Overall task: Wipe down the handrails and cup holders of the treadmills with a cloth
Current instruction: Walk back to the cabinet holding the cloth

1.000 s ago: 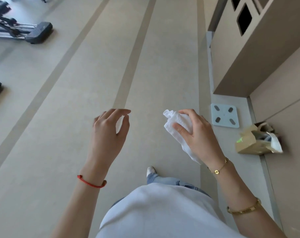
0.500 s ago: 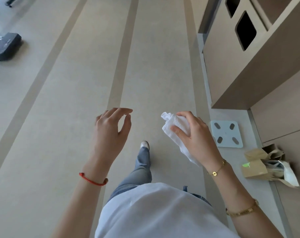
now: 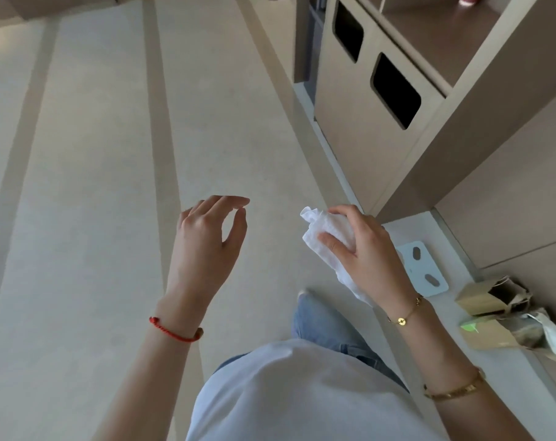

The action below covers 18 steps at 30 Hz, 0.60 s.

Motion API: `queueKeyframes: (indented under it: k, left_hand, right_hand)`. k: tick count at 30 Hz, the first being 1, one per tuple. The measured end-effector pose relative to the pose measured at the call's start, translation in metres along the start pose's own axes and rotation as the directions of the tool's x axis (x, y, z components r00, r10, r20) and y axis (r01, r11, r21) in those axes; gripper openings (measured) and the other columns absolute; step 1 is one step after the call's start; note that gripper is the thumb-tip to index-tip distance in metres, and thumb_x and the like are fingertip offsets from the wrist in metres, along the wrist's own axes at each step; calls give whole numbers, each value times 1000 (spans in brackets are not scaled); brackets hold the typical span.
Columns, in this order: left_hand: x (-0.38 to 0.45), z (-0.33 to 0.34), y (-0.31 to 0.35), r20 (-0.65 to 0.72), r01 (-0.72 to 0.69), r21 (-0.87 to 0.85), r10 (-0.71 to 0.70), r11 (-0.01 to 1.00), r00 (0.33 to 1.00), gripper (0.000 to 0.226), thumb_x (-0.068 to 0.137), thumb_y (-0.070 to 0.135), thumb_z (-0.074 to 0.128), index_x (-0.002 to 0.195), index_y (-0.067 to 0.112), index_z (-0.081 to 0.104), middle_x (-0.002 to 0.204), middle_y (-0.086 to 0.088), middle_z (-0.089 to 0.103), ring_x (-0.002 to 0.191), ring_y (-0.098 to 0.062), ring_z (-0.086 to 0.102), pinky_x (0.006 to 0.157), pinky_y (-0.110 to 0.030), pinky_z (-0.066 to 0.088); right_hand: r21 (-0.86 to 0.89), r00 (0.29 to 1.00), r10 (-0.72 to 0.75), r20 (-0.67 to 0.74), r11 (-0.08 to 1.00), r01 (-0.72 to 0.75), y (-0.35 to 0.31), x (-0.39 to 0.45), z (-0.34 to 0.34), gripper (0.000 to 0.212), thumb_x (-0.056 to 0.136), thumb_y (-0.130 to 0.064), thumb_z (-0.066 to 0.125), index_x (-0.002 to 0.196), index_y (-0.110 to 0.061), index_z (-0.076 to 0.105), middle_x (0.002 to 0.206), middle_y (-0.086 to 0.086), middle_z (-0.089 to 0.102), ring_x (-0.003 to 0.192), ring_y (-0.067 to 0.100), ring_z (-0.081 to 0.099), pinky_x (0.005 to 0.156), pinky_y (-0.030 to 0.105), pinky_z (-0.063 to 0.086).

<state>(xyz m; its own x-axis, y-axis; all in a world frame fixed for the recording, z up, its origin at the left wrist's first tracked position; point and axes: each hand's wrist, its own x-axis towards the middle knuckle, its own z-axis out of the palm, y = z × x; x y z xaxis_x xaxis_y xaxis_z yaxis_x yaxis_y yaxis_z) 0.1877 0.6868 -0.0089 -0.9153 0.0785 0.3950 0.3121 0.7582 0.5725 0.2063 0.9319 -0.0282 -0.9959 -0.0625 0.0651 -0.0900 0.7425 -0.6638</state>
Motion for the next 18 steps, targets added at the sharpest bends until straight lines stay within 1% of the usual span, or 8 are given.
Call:
queueKeyframes:
  k: [2,4,8,10,14,16,18]
  left_hand:
    - [41,21,-12,23,-32,-11,32,999,999,20,96,14,56,107,11,72,102,0,72,93,-21,70,84,-49,54]
    - [80,43,-21,41,-45,-21,45,999,998,18,95,12,58,107,11,72,102,-1,73,94,-21,70,84,-49,54]
    - [173,88,-31,65,-76,-47,79,996,995,18,95,9,60,107,11,72,102,0,73,94,-21,70,85,-48,54]
    - [226,111,-32,80,-102,-62,107,993,991,18,95,9,60,108,12,72,103,0,73,95,-20,70,86,-48,54]
    - [330,157,-28,110,-168,-92,178,981,978,18,95,9,60,108,11,72,102,0,73,94,-21,70,86,-48,54]
    - [377,180,-24,119,-201,-106,214,974,970,17,95,9,61,107,11,73,101,-1,73,94,-22,70,85,-48,54]
    - [420,202,-21,138,-231,-125,248,965,959,18,95,9,60,108,10,72,102,-1,73,94,-21,70,85,-48,54]
  right_hand:
    - [-4,999,28,-36,1000,-29,12,37,0,36,94,-49,55,122,-27,52,113,-13,62,98,14,55,85,26,40]
    - [1,997,57,-60,998,-57,26,75,1,35,94,-49,55,121,-28,52,112,-14,61,98,13,55,84,25,40]
    - [0,991,95,-90,995,-96,55,159,-13,36,93,-50,54,120,-27,52,111,-12,61,98,16,55,87,33,45]
    - [-3,986,115,-117,993,-117,69,203,-27,35,94,-48,55,120,-26,51,107,-14,59,96,17,55,88,36,46]
    - [-9,971,164,-177,986,-168,93,290,-59,36,94,-47,54,123,-26,51,100,-18,52,94,14,53,88,36,46]
    - [-25,964,174,-201,983,-182,106,330,-74,37,95,-46,54,125,-24,51,102,-17,53,95,14,53,89,38,46]
    - [-36,956,193,-221,978,-206,121,368,-88,37,96,-44,54,125,-21,51,108,-11,59,98,17,54,90,41,46]
